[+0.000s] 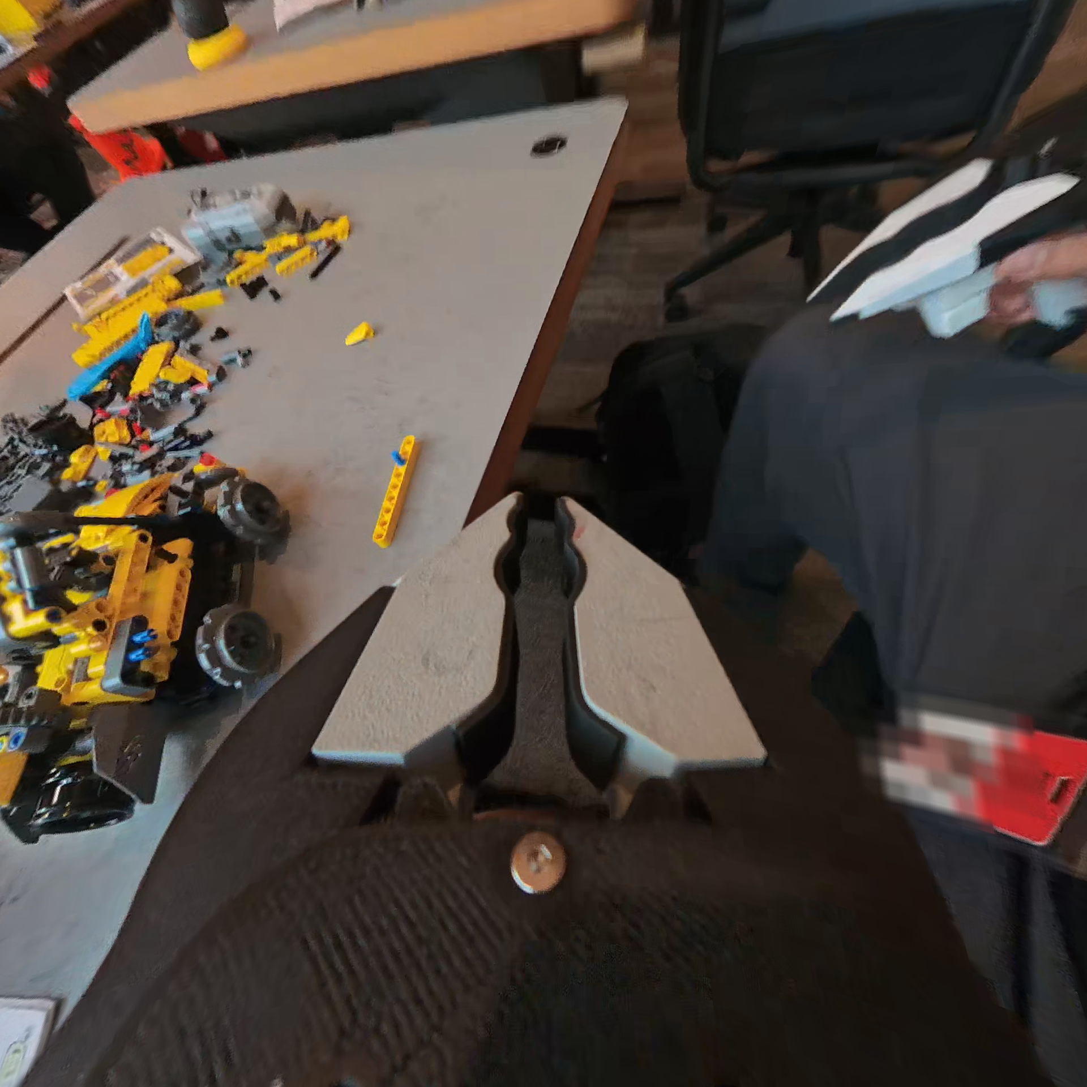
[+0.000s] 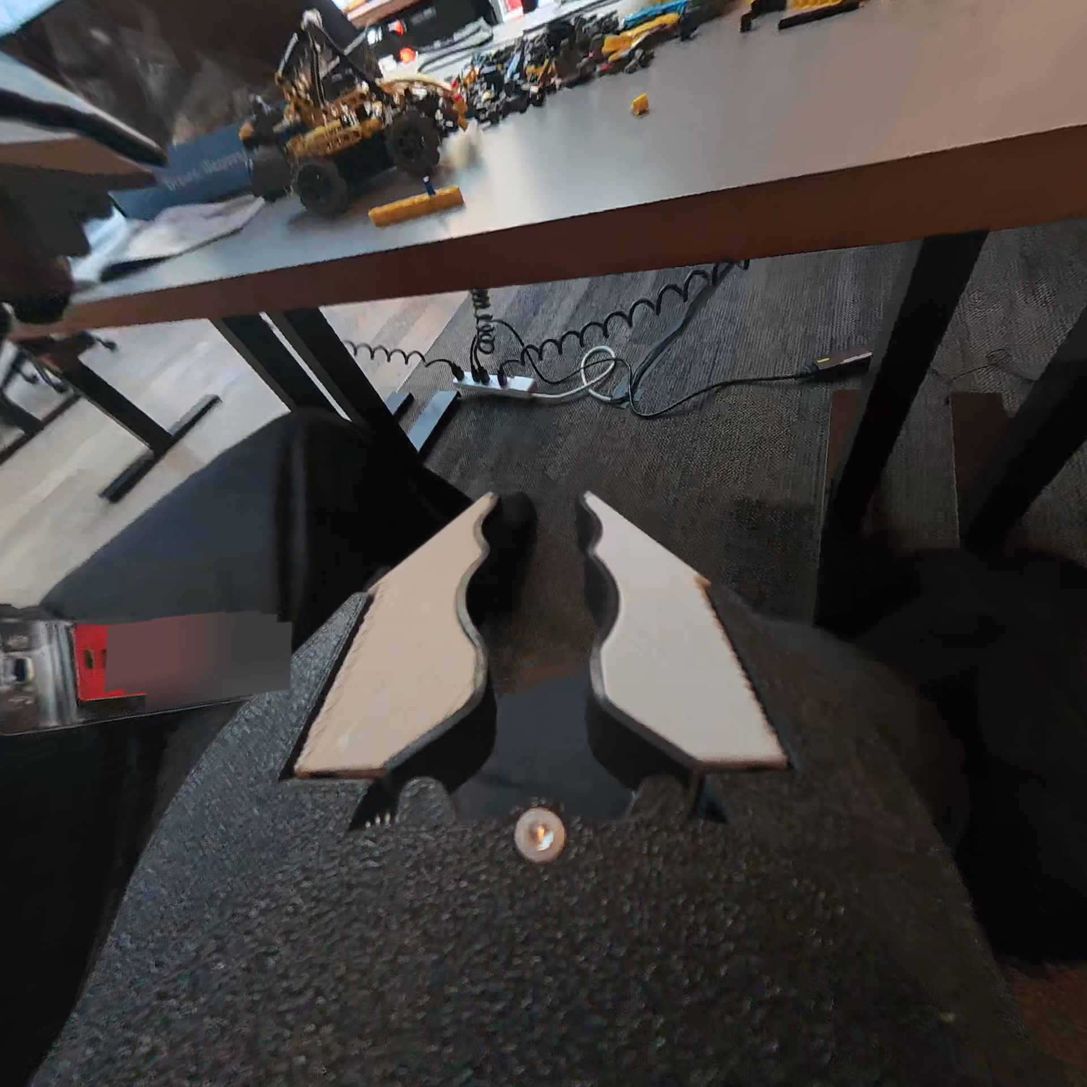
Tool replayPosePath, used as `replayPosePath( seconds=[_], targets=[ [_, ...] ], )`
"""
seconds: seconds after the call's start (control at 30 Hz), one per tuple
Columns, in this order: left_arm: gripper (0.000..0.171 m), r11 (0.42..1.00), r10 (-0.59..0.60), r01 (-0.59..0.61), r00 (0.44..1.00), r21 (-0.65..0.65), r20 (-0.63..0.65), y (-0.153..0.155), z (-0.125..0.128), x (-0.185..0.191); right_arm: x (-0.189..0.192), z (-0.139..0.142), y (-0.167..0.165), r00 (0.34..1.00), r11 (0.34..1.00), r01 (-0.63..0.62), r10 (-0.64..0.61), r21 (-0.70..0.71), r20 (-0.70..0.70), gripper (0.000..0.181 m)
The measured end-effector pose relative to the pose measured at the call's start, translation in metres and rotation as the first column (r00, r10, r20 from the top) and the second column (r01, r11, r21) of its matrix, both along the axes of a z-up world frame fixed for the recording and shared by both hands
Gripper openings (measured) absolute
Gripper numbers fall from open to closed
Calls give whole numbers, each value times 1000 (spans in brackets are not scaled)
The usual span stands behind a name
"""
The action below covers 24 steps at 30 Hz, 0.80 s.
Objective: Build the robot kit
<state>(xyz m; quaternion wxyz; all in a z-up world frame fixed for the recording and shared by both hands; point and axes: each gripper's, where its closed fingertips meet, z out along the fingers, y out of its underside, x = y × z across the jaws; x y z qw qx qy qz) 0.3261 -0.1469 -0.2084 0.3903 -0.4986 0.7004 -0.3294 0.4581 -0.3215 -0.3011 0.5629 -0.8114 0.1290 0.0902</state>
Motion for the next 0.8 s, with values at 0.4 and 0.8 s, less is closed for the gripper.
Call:
replayPosePath(
  seconds=[0.4,0.8],
  targets=[
    [70,983,-183,180,979,-39,-91,65,-51,4,28,-335,157,863,741,-339,-1,-580,-506,5],
    [60,849,-299,223,950,-480,-88,61,-41,18,90,-589,210,998,652,10,-50,-758,-30,16]
  ],
)
